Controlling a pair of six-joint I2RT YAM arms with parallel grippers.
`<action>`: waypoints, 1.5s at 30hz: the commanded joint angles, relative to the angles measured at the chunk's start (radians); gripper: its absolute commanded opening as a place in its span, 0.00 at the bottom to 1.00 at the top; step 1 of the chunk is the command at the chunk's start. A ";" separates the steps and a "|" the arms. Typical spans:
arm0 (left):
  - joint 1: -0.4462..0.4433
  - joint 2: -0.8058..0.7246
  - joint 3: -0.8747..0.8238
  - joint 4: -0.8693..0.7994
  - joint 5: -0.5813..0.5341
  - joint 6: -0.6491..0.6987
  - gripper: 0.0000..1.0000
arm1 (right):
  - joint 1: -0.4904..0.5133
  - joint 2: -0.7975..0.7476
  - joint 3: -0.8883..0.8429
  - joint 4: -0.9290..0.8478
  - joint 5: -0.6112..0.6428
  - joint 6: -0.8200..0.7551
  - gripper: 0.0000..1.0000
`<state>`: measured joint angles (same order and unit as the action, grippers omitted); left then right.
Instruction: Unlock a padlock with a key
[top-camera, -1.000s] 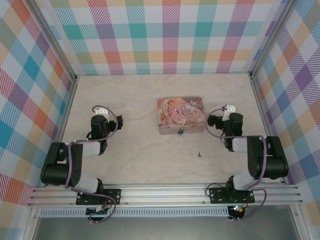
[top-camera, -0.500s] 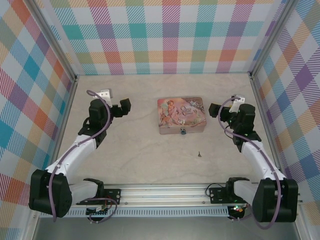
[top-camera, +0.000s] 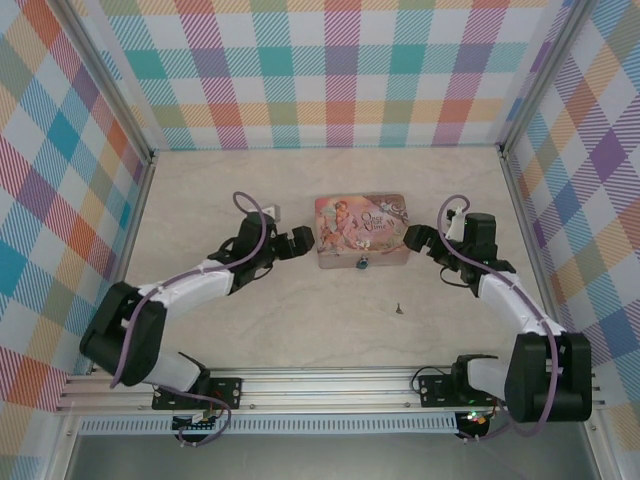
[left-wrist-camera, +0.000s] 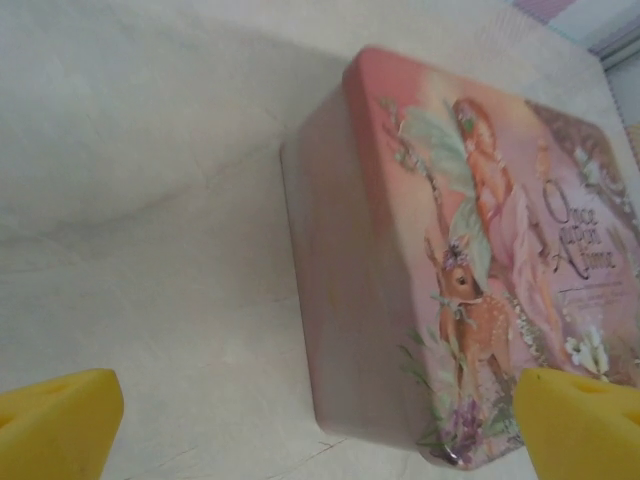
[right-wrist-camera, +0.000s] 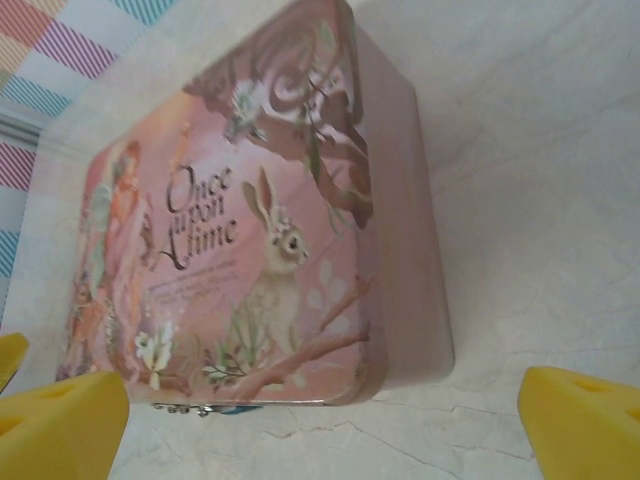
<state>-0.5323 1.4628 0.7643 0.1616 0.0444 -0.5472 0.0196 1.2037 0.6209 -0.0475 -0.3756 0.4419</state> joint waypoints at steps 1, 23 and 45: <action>-0.024 0.059 0.069 0.060 0.046 -0.058 1.00 | 0.012 0.064 0.064 0.008 -0.045 0.001 1.00; -0.046 0.184 0.161 0.063 0.136 -0.098 1.00 | 0.170 0.301 0.188 0.026 -0.092 -0.039 1.00; -0.035 0.043 0.139 -0.181 -0.087 -0.009 1.00 | 0.383 0.255 0.139 0.013 -0.062 0.021 1.00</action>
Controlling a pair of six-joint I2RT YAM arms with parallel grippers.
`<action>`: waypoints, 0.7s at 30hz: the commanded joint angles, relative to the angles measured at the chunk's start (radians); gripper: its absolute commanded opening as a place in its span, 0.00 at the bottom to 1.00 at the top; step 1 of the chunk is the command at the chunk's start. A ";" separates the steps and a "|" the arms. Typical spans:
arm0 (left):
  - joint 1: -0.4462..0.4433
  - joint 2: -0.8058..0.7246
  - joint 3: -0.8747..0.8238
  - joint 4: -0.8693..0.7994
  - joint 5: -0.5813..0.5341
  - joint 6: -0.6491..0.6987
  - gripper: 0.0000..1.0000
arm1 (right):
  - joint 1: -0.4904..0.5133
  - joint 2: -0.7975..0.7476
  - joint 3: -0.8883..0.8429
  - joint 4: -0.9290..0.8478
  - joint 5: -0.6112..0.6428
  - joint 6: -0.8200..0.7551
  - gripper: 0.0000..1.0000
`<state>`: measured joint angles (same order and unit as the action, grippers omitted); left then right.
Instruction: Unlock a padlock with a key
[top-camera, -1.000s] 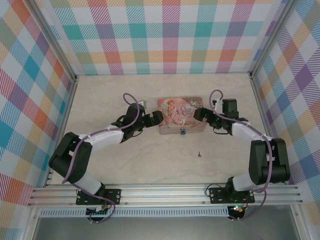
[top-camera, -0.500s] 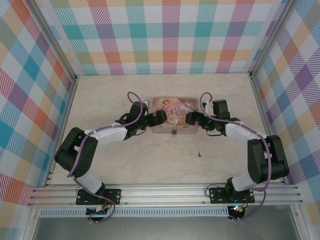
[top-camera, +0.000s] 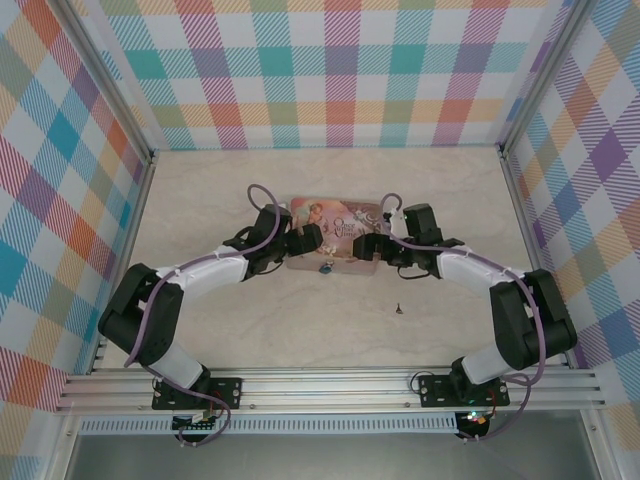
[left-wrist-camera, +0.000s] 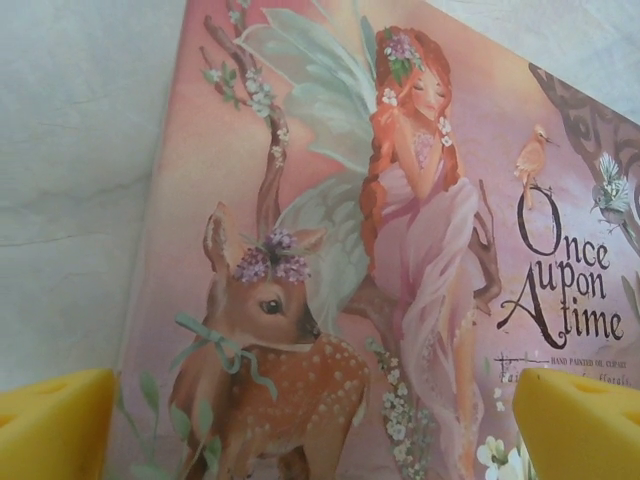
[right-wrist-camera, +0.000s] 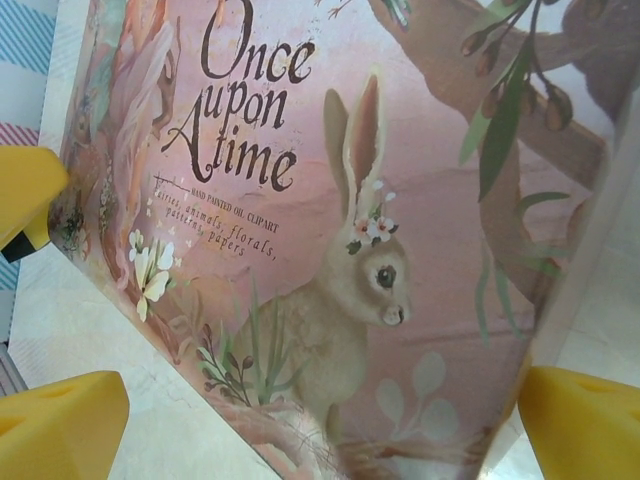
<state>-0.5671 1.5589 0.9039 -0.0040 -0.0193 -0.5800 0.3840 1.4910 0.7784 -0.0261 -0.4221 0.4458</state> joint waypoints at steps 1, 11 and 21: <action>0.002 -0.060 0.000 -0.027 -0.036 0.029 1.00 | 0.018 -0.045 -0.020 -0.029 0.016 0.015 1.00; 0.011 -0.205 0.021 -0.119 -0.172 0.117 1.00 | 0.019 -0.304 -0.038 -0.428 0.321 -0.042 0.99; 0.011 -0.266 0.031 -0.050 -0.224 0.147 1.00 | 0.036 -0.334 -0.061 -0.747 0.334 0.041 0.75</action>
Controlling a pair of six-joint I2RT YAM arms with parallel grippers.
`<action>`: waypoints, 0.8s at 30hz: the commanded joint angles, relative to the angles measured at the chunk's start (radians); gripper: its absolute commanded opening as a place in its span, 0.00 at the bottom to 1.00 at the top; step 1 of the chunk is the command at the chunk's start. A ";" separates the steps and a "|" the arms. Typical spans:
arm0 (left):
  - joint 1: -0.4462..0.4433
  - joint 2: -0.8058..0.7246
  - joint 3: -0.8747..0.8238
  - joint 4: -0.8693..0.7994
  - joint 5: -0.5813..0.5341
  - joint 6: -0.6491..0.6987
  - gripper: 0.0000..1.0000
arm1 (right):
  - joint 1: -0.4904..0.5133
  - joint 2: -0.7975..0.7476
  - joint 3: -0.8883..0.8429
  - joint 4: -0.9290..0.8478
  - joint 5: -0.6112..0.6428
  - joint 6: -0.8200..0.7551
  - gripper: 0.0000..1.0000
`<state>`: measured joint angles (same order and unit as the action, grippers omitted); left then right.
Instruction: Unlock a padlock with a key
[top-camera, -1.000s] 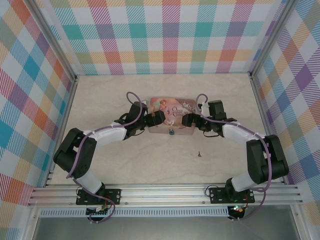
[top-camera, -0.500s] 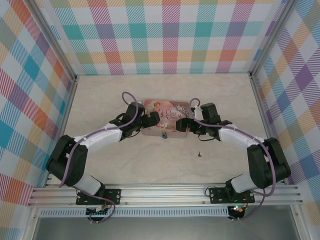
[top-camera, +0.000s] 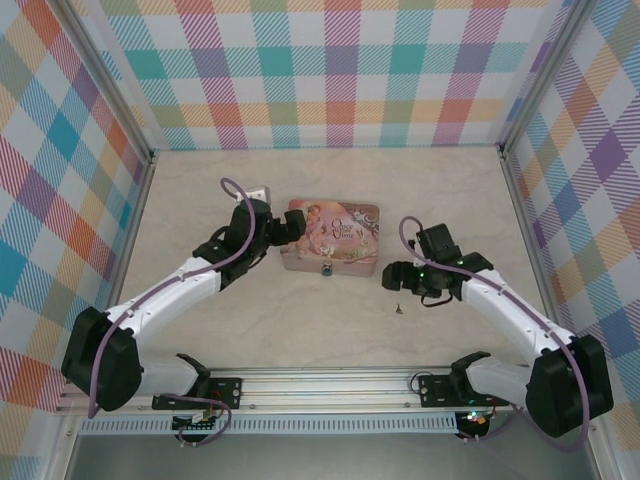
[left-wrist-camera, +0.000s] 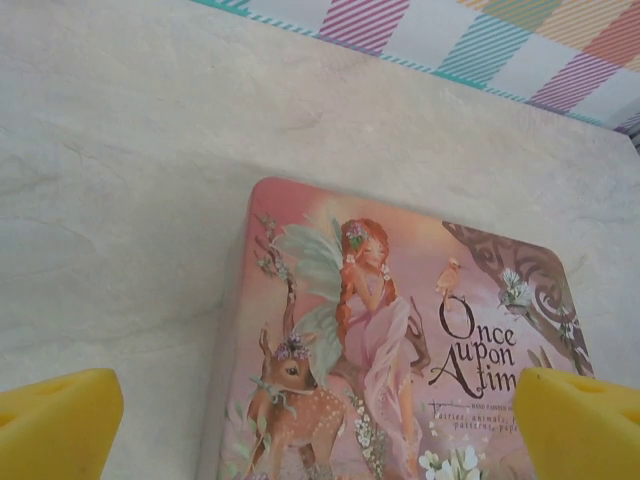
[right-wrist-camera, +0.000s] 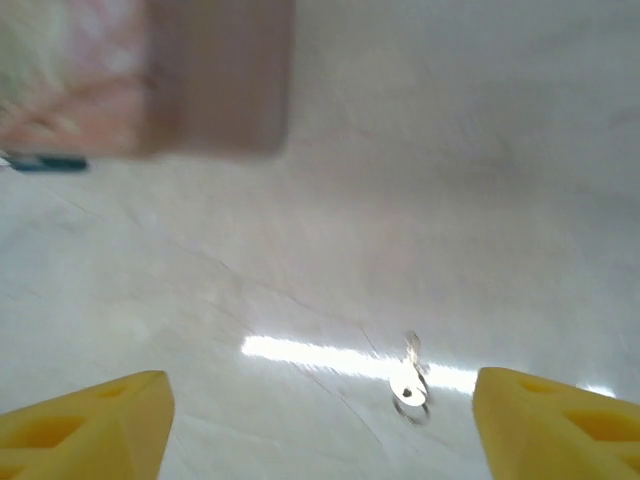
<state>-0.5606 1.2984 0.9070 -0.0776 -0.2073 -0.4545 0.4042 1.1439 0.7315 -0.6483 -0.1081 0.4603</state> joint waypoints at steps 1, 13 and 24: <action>0.004 -0.001 0.030 0.029 -0.037 0.018 1.00 | 0.022 0.025 -0.021 -0.119 0.021 0.029 0.73; 0.004 -0.023 0.007 0.020 -0.066 -0.007 1.00 | 0.097 0.212 -0.014 -0.040 0.046 0.035 0.53; 0.004 -0.052 -0.002 -0.010 -0.081 0.011 1.00 | 0.160 0.326 0.020 -0.052 0.126 0.046 0.42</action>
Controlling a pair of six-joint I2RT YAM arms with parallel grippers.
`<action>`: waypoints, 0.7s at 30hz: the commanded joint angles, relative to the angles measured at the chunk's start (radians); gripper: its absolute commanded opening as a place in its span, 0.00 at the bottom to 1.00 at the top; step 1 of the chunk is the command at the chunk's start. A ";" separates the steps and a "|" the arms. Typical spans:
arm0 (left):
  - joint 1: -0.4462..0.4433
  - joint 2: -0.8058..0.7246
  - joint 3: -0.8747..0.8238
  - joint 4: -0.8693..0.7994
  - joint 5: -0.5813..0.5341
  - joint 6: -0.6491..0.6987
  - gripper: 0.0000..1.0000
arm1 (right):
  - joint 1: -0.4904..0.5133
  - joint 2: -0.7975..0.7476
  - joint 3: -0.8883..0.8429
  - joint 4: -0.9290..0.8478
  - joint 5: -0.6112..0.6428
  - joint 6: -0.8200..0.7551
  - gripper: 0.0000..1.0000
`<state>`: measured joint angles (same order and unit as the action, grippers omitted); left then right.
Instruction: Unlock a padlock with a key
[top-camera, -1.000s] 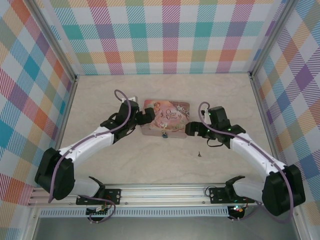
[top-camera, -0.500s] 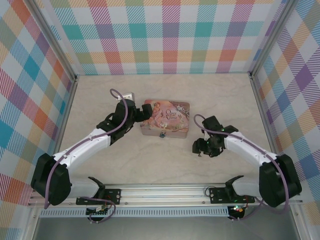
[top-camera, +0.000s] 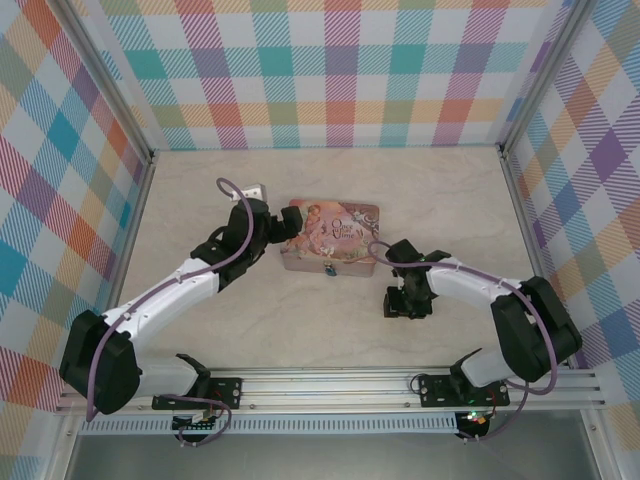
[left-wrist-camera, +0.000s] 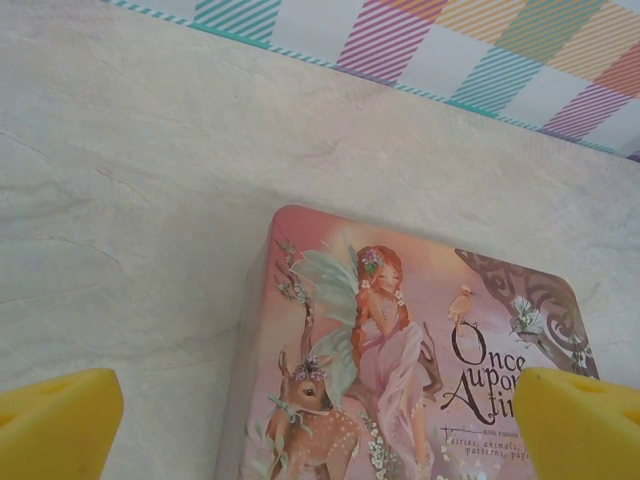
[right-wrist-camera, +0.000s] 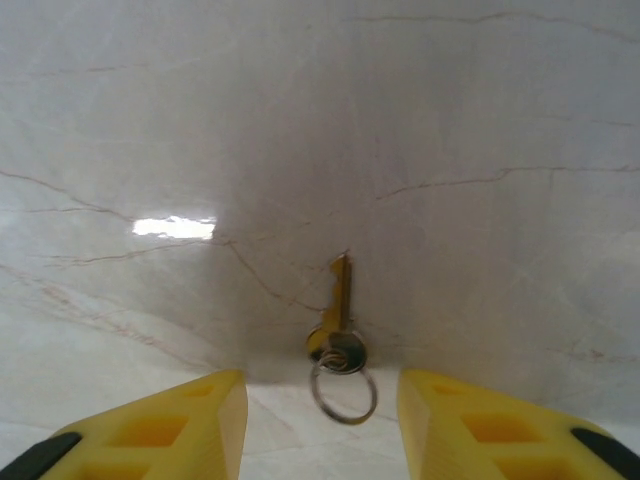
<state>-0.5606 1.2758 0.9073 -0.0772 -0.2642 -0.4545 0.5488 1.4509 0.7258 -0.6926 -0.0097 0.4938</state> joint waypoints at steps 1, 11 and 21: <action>0.005 -0.033 -0.003 -0.013 -0.026 0.013 1.00 | 0.019 0.027 0.029 -0.003 0.029 0.014 0.39; 0.005 -0.052 -0.002 -0.041 -0.034 0.040 1.00 | 0.048 0.069 0.059 0.016 0.056 0.034 0.30; 0.005 -0.064 0.002 -0.056 -0.047 0.052 1.00 | 0.049 0.043 0.097 -0.012 0.100 0.019 0.32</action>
<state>-0.5606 1.2415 0.9070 -0.1078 -0.2848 -0.4217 0.5907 1.4971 0.7994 -0.7071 0.0757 0.5159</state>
